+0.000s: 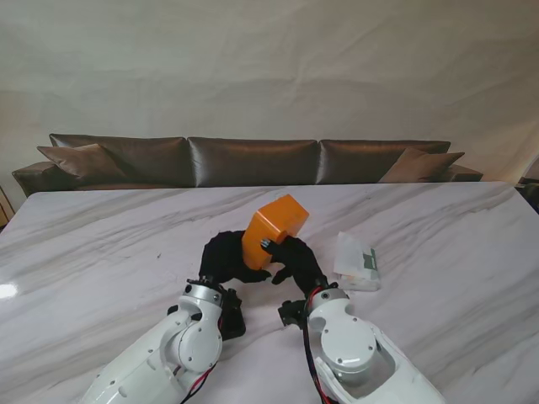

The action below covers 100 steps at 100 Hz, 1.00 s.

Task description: Refill a tissue box and feed the first sheet

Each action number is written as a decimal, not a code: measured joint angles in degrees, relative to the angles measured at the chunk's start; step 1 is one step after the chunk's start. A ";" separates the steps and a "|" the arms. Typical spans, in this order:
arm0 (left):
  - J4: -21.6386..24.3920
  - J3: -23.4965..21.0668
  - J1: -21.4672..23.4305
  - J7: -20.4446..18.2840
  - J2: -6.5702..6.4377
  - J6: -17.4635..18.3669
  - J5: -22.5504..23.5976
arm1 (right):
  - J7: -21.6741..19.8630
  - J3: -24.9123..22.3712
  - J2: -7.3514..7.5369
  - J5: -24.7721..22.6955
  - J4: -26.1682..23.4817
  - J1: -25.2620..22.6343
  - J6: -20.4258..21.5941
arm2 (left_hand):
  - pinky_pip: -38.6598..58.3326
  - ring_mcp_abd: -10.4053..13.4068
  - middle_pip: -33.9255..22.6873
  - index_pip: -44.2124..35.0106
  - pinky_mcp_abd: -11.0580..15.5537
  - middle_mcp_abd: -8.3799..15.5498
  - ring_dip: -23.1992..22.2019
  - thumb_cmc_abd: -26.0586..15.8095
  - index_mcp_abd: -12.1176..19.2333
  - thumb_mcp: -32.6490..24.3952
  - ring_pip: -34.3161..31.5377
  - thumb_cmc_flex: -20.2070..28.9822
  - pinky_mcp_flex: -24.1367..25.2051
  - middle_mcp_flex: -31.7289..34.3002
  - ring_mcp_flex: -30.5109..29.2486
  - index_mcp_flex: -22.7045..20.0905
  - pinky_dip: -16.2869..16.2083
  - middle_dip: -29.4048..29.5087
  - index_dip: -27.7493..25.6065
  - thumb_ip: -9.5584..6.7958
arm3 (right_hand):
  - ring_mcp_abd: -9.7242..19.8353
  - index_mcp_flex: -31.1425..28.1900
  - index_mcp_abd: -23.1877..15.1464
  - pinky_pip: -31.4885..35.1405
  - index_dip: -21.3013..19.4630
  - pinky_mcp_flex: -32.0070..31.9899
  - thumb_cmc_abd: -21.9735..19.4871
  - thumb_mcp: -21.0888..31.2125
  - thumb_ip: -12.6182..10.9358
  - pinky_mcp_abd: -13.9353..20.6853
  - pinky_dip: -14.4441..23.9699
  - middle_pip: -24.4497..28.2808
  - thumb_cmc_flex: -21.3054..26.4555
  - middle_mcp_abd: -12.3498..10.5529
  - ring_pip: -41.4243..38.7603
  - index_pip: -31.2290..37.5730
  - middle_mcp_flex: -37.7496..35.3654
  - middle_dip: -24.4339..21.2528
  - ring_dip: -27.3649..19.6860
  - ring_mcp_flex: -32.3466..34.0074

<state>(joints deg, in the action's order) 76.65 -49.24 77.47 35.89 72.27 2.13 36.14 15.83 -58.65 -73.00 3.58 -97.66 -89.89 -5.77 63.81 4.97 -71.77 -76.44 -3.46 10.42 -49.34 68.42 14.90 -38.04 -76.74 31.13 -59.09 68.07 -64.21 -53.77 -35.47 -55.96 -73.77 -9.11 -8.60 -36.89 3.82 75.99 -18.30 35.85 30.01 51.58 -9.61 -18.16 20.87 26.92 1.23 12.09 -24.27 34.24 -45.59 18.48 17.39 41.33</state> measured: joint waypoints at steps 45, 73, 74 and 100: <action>0.97 -1.92 -0.29 0.11 -0.18 -3.28 0.11 | -0.38 -3.74 1.41 -1.57 -0.77 -4.17 -2.29 | 0.68 -0.31 -0.61 -3.00 -3.87 -0.03 0.66 -1.78 0.79 -1.42 -4.17 -0.01 -0.83 0.92 -2.24 -0.84 -1.63 -0.13 0.00 -0.67 | -9.32 2.04 4.66 -1.30 1.94 -1.25 -1.04 -0.48 0.57 -0.11 0.61 -0.67 -0.26 1.48 -0.79 -4.28 0.46 -0.82 0.02 -0.32; 0.22 -0.12 -4.61 -11.29 -3.75 -5.96 6.65 | 1.33 -5.33 1.95 -8.42 -2.58 -6.86 -3.41 | 0.69 -0.31 -0.62 -3.07 -3.88 -0.03 1.10 -2.29 1.37 -1.42 -4.29 -0.01 -0.83 0.92 -2.24 -0.84 -1.65 -0.13 -0.05 -0.71 | -9.32 2.04 4.67 -1.41 2.07 -1.73 -1.07 -0.64 0.62 -0.11 0.76 -0.67 -0.26 1.50 -0.83 -4.29 0.46 -0.83 0.03 -0.32; 0.03 0.04 -4.92 -11.67 -3.88 -5.92 6.83 | 1.41 -5.38 1.98 -8.51 -2.67 -6.97 -3.41 | 0.69 -0.31 -0.62 -3.07 -3.88 -0.03 1.10 -2.29 1.38 -1.42 -4.29 -0.01 -0.83 0.92 -2.24 -0.83 -1.65 -0.13 -0.05 -0.71 | -9.32 2.04 4.67 -1.43 2.07 -1.74 -1.07 -0.64 0.61 -0.11 0.76 -0.67 -0.26 1.50 -0.83 -4.29 0.45 -0.83 0.03 -0.32; -4.06 5.26 -12.03 -19.93 -6.10 -5.63 10.25 | 2.92 -6.57 2.24 -11.86 -3.88 -9.11 -3.20 | 0.69 -0.31 -0.62 -3.08 -3.89 0.05 1.12 -2.89 2.25 -1.42 -4.29 -0.04 -0.83 0.88 -2.24 -0.23 -1.65 -0.53 -1.46 -0.73 | -9.32 2.04 4.67 -2.09 2.08 -2.18 -1.07 -0.77 0.69 -0.11 0.96 -0.67 -0.22 1.50 -0.83 -4.29 0.45 -0.84 0.03 -0.32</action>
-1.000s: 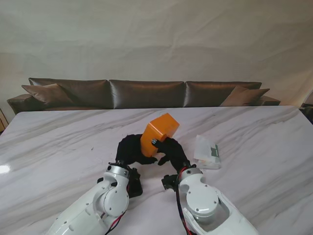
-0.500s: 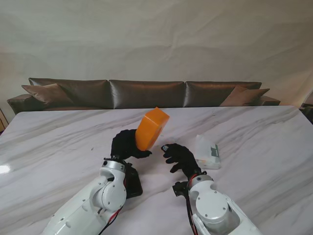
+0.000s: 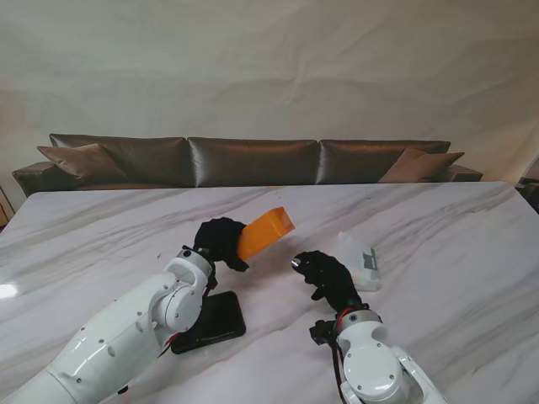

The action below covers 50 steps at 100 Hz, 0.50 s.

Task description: Refill a tissue box and feed the first sheet

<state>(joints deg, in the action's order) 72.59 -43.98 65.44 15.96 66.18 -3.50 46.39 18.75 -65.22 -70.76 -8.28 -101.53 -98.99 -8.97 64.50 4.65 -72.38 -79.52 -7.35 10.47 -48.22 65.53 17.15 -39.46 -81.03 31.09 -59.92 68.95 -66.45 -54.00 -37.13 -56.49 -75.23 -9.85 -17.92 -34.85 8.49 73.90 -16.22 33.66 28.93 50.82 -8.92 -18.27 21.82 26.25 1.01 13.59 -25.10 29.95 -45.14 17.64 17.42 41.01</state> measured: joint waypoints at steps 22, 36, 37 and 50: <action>-3.84 5.19 -4.08 -1.76 0.23 -0.26 -1.74 | 4.07 -0.53 -0.09 -4.09 -0.06 -1.57 1.38 | 0.43 0.00 0.94 0.63 0.00 0.55 -0.52 -1.25 0.72 0.00 0.34 -0.37 0.00 -0.87 0.00 0.97 0.57 -0.85 -1.29 -0.02 | 0.00 0.00 -0.04 -0.61 0.01 -0.39 0.00 -0.08 0.01 0.00 0.48 0.00 0.87 0.00 0.00 0.00 -0.01 0.00 0.02 0.00; -6.56 8.50 -6.45 -2.95 0.75 0.16 -3.44 | 4.86 -0.81 -0.13 -4.01 -0.06 -2.42 2.81 | 0.64 0.00 1.27 0.82 -0.01 0.59 -1.37 -1.90 0.72 0.00 1.08 -0.63 0.00 -1.58 0.00 1.60 1.63 -1.36 -1.49 -0.03 | 0.00 -0.05 -0.07 -0.63 -0.34 -0.40 0.00 -0.11 0.01 0.00 0.51 0.00 1.50 -0.10 0.00 0.56 -0.01 0.00 0.09 0.60; -6.76 8.82 -6.67 -3.01 0.77 0.22 -3.45 | 4.91 -0.81 -0.13 -4.01 -0.06 -2.45 2.88 | 0.64 0.00 1.30 0.82 -0.01 0.59 -1.43 -1.92 0.72 0.00 1.11 -0.64 0.00 -1.59 0.00 1.62 1.64 -1.45 -1.49 -0.03 | 0.00 -0.05 -0.07 -0.63 -0.34 -0.40 0.00 -0.11 0.01 0.00 0.51 0.00 1.50 -0.10 0.00 0.56 -0.01 0.00 0.08 0.60; -8.72 11.35 -8.72 -3.37 1.19 1.28 -3.07 | 5.50 -0.81 -0.19 -4.04 -0.06 -2.73 3.17 | 2.27 0.00 1.75 1.38 -0.36 0.74 -4.19 -3.07 1.33 0.13 2.88 -1.08 0.01 -2.49 -0.36 2.45 2.39 -2.18 -1.56 -0.04 | 0.00 -0.06 -0.11 -0.63 -0.61 -0.40 -0.01 -0.14 0.01 0.00 0.60 0.00 2.13 -0.11 0.00 0.59 -0.02 0.00 0.10 0.60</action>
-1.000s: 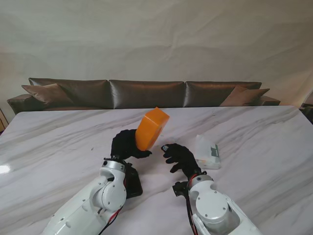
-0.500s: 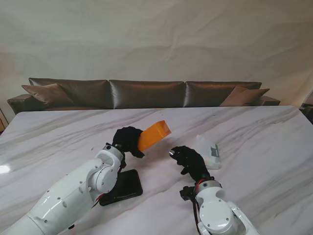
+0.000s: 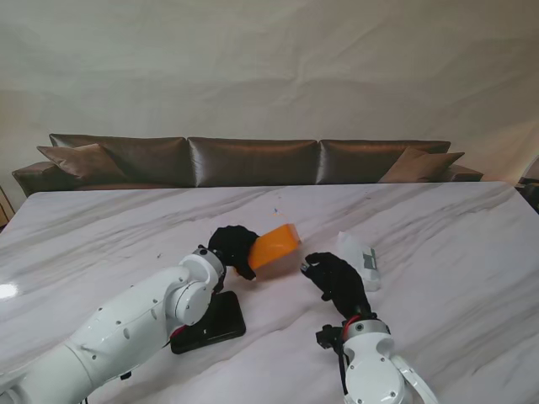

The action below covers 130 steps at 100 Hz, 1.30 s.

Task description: Refill a tissue box and feed the first sheet

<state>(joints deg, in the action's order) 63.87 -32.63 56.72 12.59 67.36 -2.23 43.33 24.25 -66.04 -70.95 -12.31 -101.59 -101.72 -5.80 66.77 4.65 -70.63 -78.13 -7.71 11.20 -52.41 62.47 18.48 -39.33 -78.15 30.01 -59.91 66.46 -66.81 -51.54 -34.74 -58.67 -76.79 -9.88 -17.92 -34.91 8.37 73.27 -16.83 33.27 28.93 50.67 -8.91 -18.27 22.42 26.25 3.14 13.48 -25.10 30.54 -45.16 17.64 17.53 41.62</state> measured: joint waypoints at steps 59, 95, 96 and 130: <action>-4.22 6.36 -4.68 0.13 1.20 1.05 1.21 | 0.08 -0.02 -0.29 1.77 0.74 0.01 -0.08 | 9.24 -1.69 13.68 12.40 -0.38 1.32 -4.89 -7.42 1.58 -5.04 11.56 -1.44 8.92 -7.36 4.18 7.10 1.52 6.66 11.98 17.77 | 0.02 -0.02 -0.01 0.00 -0.39 0.00 0.00 -0.52 0.00 0.00 0.65 0.00 0.21 -0.01 -0.01 0.03 -0.01 1.04 0.61 0.64; -3.18 6.88 -4.91 -5.18 1.32 1.36 -2.10 | -0.01 -0.36 -0.33 1.85 0.61 -0.11 -0.92 | 15.01 -1.48 22.51 20.84 -2.59 -1.38 -0.99 -12.93 1.59 -4.38 16.04 -3.59 11.78 -10.29 8.87 7.12 3.58 20.24 29.60 20.02 | 0.05 -0.04 -0.01 0.00 -0.62 0.00 0.00 -0.52 0.00 0.00 0.90 0.00 0.25 -0.01 -0.04 0.04 -0.02 1.28 0.65 0.64; -3.16 6.90 -4.89 -5.23 1.31 1.36 -2.15 | -0.01 -0.37 -0.33 1.84 0.61 -0.11 -0.93 | 15.01 -1.45 22.72 21.05 -2.71 -1.42 -0.70 -13.40 1.59 -4.38 16.99 -3.63 12.33 -10.34 9.41 7.12 3.58 20.53 30.17 20.02 | 0.05 -0.04 -0.01 0.00 -0.63 0.00 0.00 -0.53 0.00 0.00 0.90 0.00 0.25 -0.01 -0.04 0.04 -0.02 1.28 0.65 0.64; -2.59 7.25 -3.71 -7.14 0.99 1.65 -2.57 | -0.01 -0.28 -0.33 2.00 0.44 -0.13 -1.23 | 0.55 -7.27 28.35 28.21 1.97 -2.10 10.36 -19.37 -1.54 -5.95 34.31 -5.59 24.74 -12.85 15.71 7.36 1.49 27.64 45.06 17.96 | 0.12 -0.04 -0.01 0.00 -0.72 0.00 0.00 -0.53 0.00 0.00 1.27 0.00 0.25 -0.02 -0.05 0.05 -0.02 1.38 0.66 0.64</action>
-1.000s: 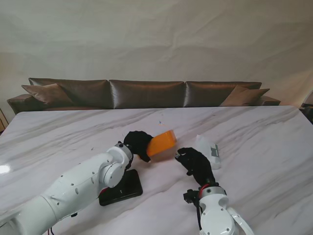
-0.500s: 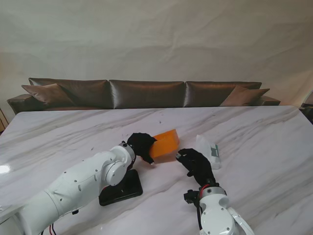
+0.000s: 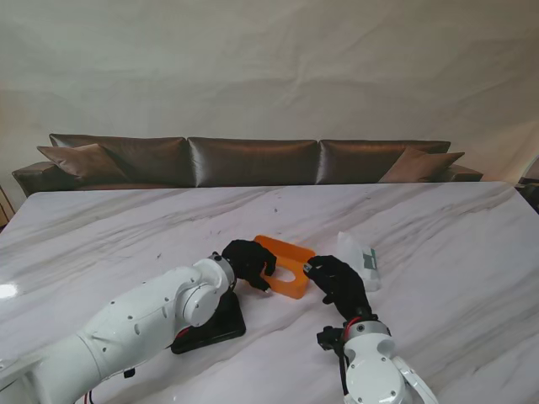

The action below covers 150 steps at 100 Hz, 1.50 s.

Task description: Refill a tissue box and feed the first sheet

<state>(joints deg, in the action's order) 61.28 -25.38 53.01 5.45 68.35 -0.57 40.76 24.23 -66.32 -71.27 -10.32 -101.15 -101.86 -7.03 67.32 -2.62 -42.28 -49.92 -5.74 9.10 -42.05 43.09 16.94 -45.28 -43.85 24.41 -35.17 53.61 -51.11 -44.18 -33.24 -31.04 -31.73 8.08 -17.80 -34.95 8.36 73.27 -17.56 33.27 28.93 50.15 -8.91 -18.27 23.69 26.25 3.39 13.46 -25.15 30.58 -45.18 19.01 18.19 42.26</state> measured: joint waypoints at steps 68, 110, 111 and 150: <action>16.84 -18.25 14.03 1.58 -2.85 -0.59 5.07 | -9.75 -4.48 3.16 -20.99 -4.37 0.78 -10.57 | -0.08 -2.10 2.21 5.56 -0.72 -0.75 1.37 -5.05 -1.99 3.44 3.80 -1.89 5.90 -3.86 5.49 1.79 -2.74 0.83 1.91 -1.87 | 4.08 5.75 -4.31 -4.07 -1.70 -6.41 7.25 0.14 1.16 3.72 0.93 0.97 2.07 -4.94 0.14 1.54 10.72 1.07 1.35 -7.72; 23.86 -30.72 24.45 2.88 -3.48 -0.14 1.92 | -17.37 -0.02 7.54 -41.86 3.63 11.24 -18.34 | -0.11 -4.51 20.45 28.46 -10.75 -3.18 16.85 -14.35 -8.09 23.58 28.90 -1.83 37.84 -29.97 32.88 17.70 7.28 13.42 14.60 -3.13 | 6.22 22.16 -9.16 -20.09 1.48 -20.04 8.36 0.12 1.16 8.24 0.86 0.63 2.74 -6.56 5.84 1.70 31.22 -2.08 -2.70 -27.62; 23.86 -30.98 24.62 2.92 -3.47 -0.03 1.65 | -17.40 0.22 7.59 -41.93 4.10 11.59 -18.37 | -0.11 -4.53 21.01 29.30 -10.83 -3.34 17.40 -14.37 -8.12 24.28 29.48 -1.83 37.90 -30.61 33.56 18.09 8.22 13.79 15.16 -3.13 | 6.22 22.26 -9.16 -20.58 1.76 -20.11 8.36 0.12 1.16 8.25 0.78 0.50 2.74 -6.56 5.90 1.61 31.31 -2.38 -2.82 -28.13; 23.59 -37.39 30.24 6.94 -3.25 4.36 -3.89 | -23.11 6.40 8.77 -44.03 14.99 20.59 -22.37 | -0.11 -2.36 33.38 43.14 -11.33 -3.33 27.30 -19.77 -9.11 40.01 38.75 -1.00 39.04 -39.83 45.30 23.96 21.29 21.83 23.29 -3.14 | 6.22 27.78 -10.03 -23.49 6.92 -21.92 8.36 0.11 1.16 8.76 -0.59 -8.48 2.67 -6.56 6.50 3.23 33.36 -8.17 -4.24 -32.24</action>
<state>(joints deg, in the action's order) 84.86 -62.77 83.25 12.39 65.10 3.79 36.87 1.12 -59.92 -62.50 -54.35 -86.16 -81.26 -29.40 67.21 -4.98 -8.90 -6.78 -17.07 5.77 -14.75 23.32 7.83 -5.27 -5.10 23.41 3.88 13.78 -5.80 -20.23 -11.95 -9.20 -8.44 4.94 -11.59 -7.17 -1.67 49.78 -10.63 11.35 37.29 50.26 -7.75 -9.51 23.10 17.77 6.06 6.89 -18.65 33.82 -11.82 10.85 13.95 10.01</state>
